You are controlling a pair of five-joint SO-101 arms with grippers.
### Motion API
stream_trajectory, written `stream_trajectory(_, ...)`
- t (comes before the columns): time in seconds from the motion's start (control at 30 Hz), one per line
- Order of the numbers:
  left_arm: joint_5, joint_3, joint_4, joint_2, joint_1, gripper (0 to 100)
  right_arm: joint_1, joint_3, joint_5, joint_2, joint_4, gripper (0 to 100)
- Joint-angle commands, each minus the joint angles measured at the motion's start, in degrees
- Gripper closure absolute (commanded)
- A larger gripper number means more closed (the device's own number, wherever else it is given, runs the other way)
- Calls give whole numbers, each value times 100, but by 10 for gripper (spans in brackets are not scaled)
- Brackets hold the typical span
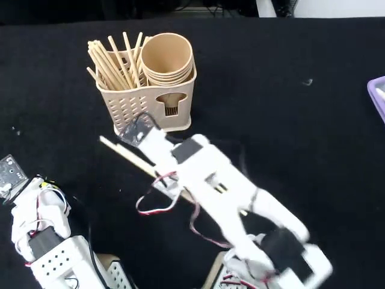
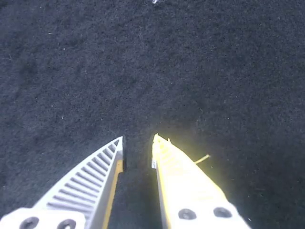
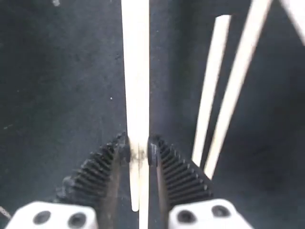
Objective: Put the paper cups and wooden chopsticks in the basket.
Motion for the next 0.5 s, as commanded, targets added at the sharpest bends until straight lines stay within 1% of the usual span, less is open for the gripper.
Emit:
stream_trajectory(0.0, 53, -215, -105, -62, -75, 891, 88, -145, 18, -1481, 457, 988)
stream_trajectory(0.1, 53, -215, -105, -62, -75, 891, 97, -382, 9, -2440, 316, 988)
stream_trajectory(0.17, 53, -215, -105, -62, -75, 891, 97, -514, 0, -2976, -202, 988)
stream_trajectory(0.23, 53, -215, -105, -62, -75, 891, 88, -479, -299, -3310, -1169, 987)
stream_trajectory(0.3, 53, -215, -105, -62, -75, 891, 105, -374, -809, -3354, -2251, 987)
stream_trajectory(0.37, 53, -215, -105, -62, -75, 891, 105, -251, -1240, -3248, -3323, 987)
stream_trajectory(0.47, 53, -215, -105, -62, -75, 891, 97, -171, -1609, -2897, -4862, 987)
